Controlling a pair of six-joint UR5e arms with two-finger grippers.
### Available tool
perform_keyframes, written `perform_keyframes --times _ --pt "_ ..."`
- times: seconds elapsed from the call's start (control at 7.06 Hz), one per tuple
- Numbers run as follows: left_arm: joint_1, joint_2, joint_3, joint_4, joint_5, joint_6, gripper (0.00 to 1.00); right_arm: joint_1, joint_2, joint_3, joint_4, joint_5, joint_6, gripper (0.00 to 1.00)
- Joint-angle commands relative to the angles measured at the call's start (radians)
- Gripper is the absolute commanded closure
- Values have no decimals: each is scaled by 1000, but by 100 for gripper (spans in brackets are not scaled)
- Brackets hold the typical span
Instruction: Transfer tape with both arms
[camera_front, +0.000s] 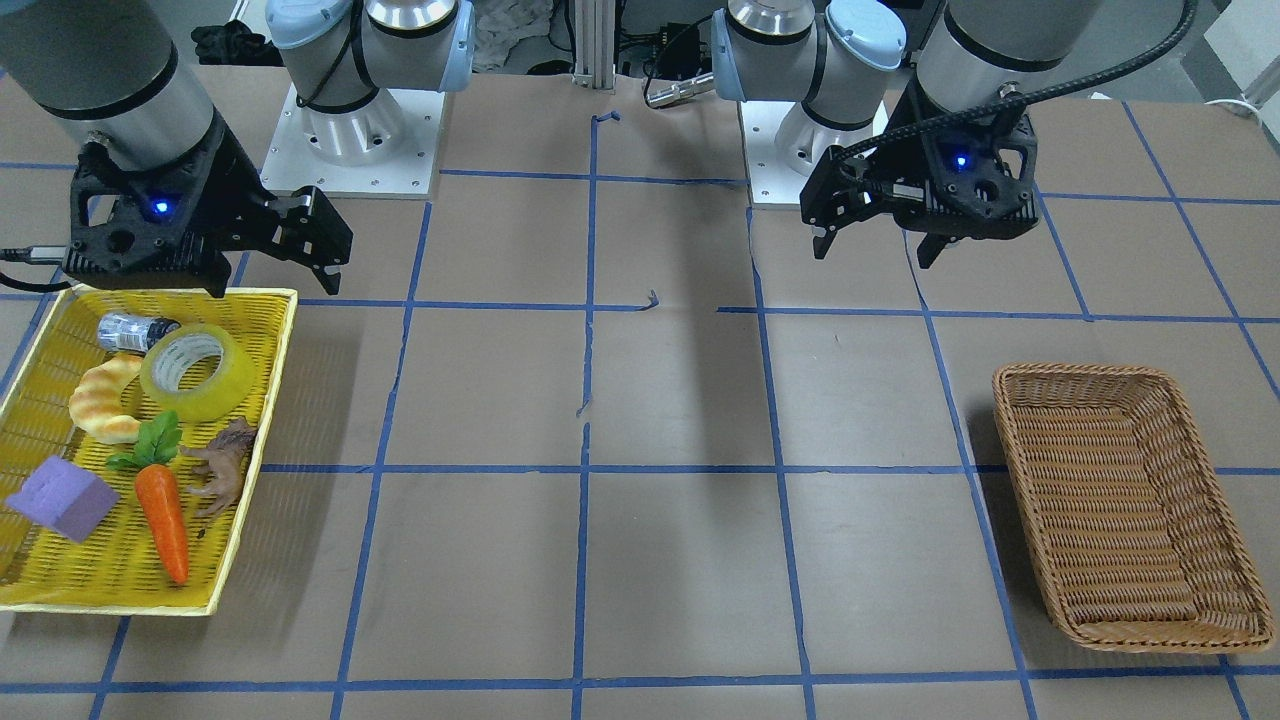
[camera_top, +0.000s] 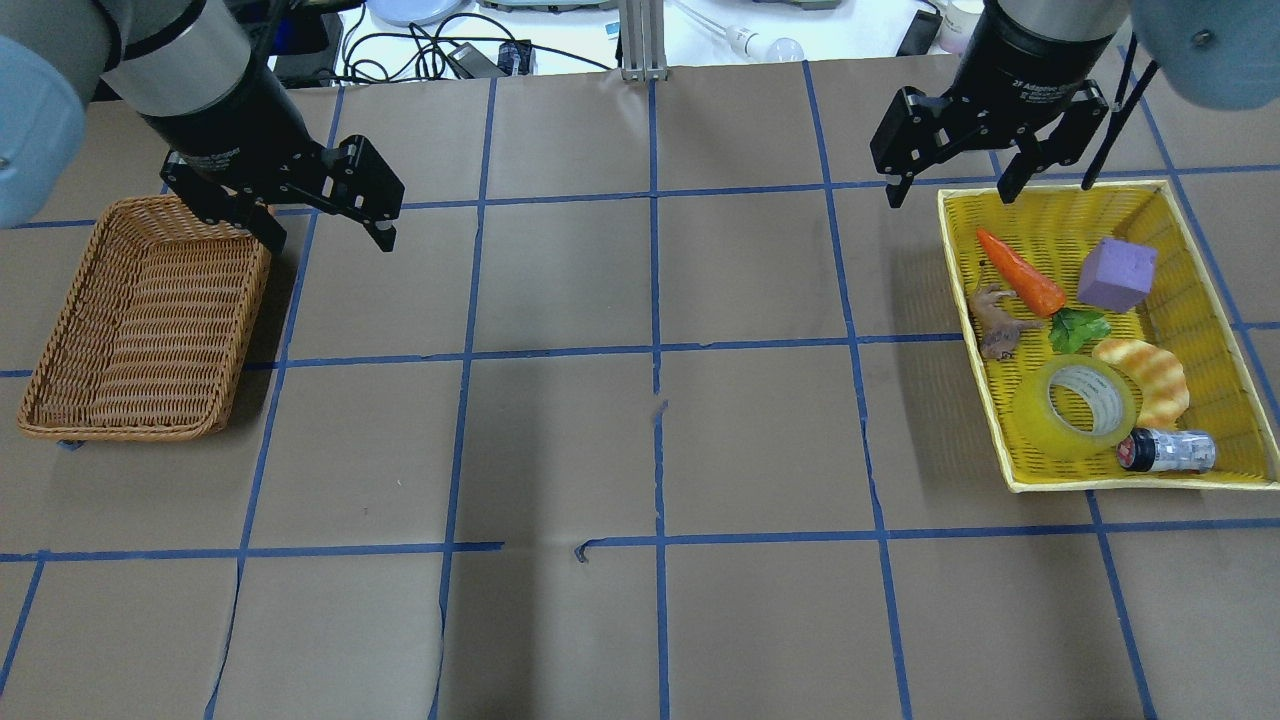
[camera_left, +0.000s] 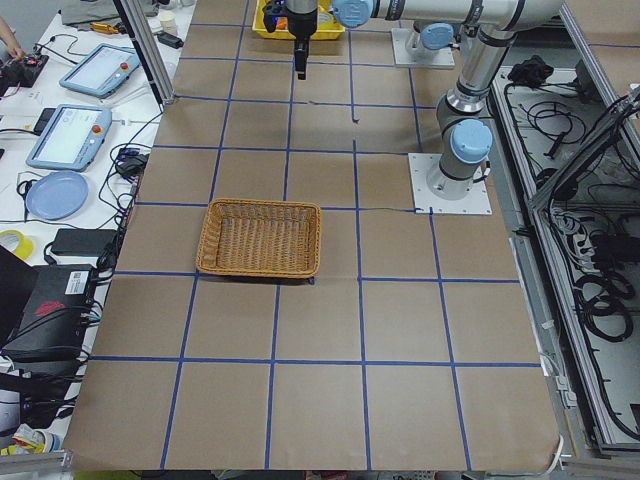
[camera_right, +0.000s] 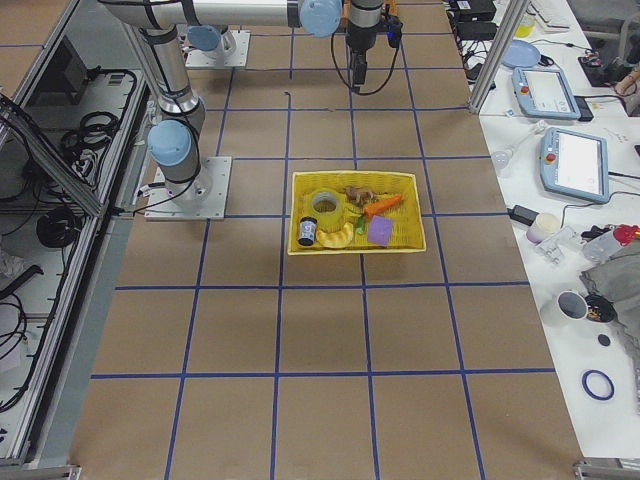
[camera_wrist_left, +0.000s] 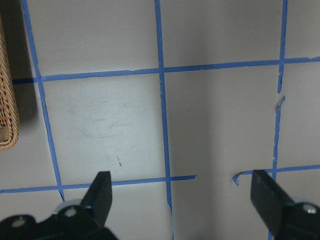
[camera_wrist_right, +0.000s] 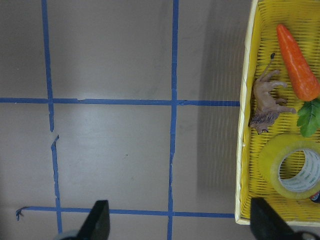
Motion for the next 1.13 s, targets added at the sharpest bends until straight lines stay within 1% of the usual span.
perform_keyframes --times 0.0,0.99 --pt "-1 0 -11 -10 71 0 0 0 -4 -1 0 4 0 0" --pt "-7 -6 -11 -3 55 -2 0 -1 -15 -1 0 -8 0 0"
